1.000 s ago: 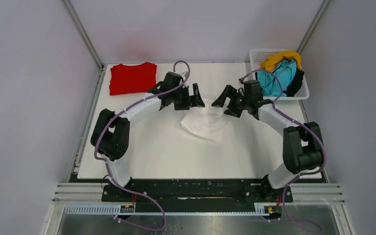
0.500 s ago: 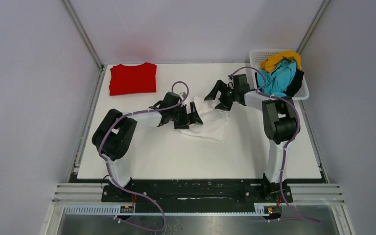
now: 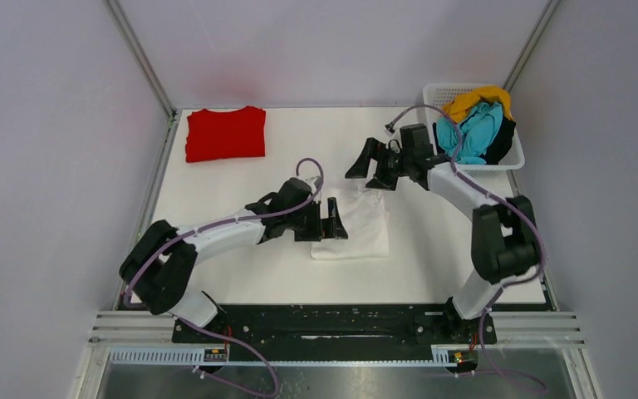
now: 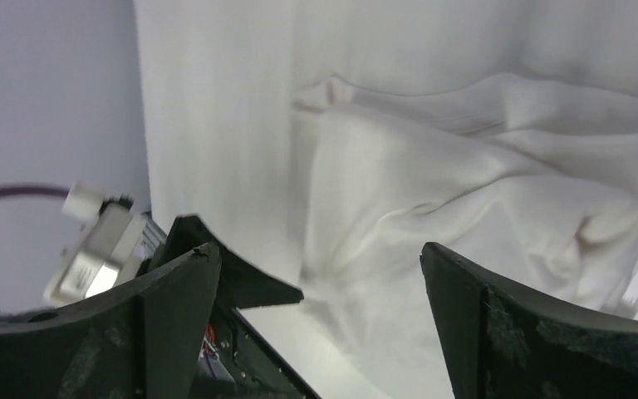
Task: Fold and stack the t-shirts
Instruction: Smooth out wrinkles on the folded tshirt
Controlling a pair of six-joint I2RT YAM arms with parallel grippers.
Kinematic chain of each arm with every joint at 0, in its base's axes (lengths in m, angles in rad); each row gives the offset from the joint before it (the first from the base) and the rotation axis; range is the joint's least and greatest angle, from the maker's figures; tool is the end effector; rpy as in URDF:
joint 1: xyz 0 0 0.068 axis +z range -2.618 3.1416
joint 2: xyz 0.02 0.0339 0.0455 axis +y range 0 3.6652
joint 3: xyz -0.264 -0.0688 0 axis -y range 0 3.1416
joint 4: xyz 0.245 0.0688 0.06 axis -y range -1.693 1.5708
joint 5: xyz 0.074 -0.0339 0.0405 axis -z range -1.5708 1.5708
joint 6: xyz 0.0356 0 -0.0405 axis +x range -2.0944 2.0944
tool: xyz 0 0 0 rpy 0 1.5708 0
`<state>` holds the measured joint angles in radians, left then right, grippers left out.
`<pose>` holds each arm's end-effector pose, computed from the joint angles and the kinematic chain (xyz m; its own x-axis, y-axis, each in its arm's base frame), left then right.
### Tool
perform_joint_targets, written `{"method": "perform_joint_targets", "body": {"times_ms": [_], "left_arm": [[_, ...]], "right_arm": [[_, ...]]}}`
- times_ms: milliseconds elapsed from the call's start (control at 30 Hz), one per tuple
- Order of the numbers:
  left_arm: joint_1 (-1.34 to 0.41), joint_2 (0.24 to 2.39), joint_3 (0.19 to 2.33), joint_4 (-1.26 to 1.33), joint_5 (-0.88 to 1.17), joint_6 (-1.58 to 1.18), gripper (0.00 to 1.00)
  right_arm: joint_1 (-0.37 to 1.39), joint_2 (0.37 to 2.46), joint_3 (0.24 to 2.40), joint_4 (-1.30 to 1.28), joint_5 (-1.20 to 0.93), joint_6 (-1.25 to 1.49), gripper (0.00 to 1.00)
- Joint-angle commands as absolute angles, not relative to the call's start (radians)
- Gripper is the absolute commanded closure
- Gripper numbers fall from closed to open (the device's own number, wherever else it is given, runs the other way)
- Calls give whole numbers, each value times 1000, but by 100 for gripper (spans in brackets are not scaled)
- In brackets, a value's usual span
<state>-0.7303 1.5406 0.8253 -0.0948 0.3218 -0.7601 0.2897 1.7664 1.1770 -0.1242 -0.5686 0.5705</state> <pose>0.2239 -0.2156 0.1839 -0.9391 -0.0365 -0.3418 0.2046 0.7397 -0.6411 0.3653 0.1289 0.2181 -0.8686 0.2159 -0.4459 -0.1922 0.6828 0.7049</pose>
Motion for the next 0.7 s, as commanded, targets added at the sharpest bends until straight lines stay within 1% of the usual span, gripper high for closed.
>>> {"method": "perform_joint_targets", "body": {"times_ms": [0,100,200,267,333,400,567,600,667], "left_arm": [[-704,1446,945,-170,160,-733,1],[-659,1519,1027,-160,149,-718,1],[-607,1655,1134,-150,229,-718,1],[-594,1741,1196,-149,271,-711,1],[-594,1809,1228,-142,255,-709,1],[-591,1876,1251,-150,236,-703,2],[-563,1974,1264,-221,98,-697,5],[-555,1985,1276,-250,63,-695,5],[-537,1985,1300,-294,54,-683,6]], "right_arm": [[304,1528,1105,-144,-560,544,0],[305,1437,940,-44,-577,617,1],[309,1390,782,109,-631,698,1],[311,1403,709,197,-671,746,1],[310,1450,655,290,-714,788,0],[311,1497,612,352,-709,817,1],[308,1600,569,312,-611,786,1],[307,1609,570,292,-598,775,0],[307,1601,574,258,-575,756,0]]}}
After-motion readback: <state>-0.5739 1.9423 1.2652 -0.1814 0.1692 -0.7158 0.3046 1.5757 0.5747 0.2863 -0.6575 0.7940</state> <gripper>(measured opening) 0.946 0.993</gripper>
